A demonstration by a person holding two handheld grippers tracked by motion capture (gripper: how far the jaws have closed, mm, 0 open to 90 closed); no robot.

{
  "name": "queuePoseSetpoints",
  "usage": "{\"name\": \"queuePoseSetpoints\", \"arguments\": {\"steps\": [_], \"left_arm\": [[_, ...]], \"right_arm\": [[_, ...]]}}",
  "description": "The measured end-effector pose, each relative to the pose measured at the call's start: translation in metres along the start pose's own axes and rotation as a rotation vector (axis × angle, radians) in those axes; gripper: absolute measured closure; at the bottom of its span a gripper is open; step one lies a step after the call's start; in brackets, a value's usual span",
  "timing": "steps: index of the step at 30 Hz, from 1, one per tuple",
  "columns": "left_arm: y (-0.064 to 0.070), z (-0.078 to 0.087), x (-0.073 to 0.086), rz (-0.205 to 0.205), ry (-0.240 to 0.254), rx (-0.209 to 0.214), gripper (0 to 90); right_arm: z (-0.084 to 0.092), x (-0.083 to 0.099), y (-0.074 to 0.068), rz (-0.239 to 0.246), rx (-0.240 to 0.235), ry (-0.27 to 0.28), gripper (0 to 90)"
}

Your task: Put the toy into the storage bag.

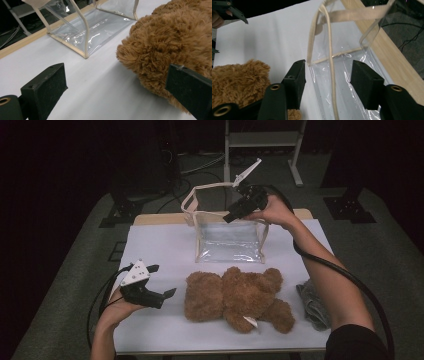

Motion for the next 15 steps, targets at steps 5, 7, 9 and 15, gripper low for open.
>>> {"name": "queuePoseSetpoints", "arguments": {"steps": [5, 7, 9, 15], "left_arm": [[0.001, -0.001, 0.0, -0.002, -0.004, 0.005, 3.0], [0.001, -0.001, 0.0, -0.002, -0.005, 0.003, 3.0], [0.001, -0.001, 0.0, 0.0, -0.005, 0.001, 3.0], [0.002, -0.001, 0.0, -0.006, -0.005, 0.004, 3.0]], "right_arm": [[-0.004, 0.007, 0.005, -0.017, -0.004, -0.016, 59.8], [-0.005, 0.008, 0.004, -0.022, -0.004, -0.023, 67.3], [-0.005, 0.009, 0.004, -0.02, -0.004, -0.025, 70.0], [-0.004, 0.012, -0.001, -0.019, -0.01, -0.045, 86.4]]}}
Point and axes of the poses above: each handheld gripper's, and its own axes: z roughly backward along the jaws, x roughly out of its underside, y roughly to its right, the point moved 5 cm from there along -z, roughly forward along the jaws, and after that the axes turned 8 degrees about y, right-handed, at the moved point
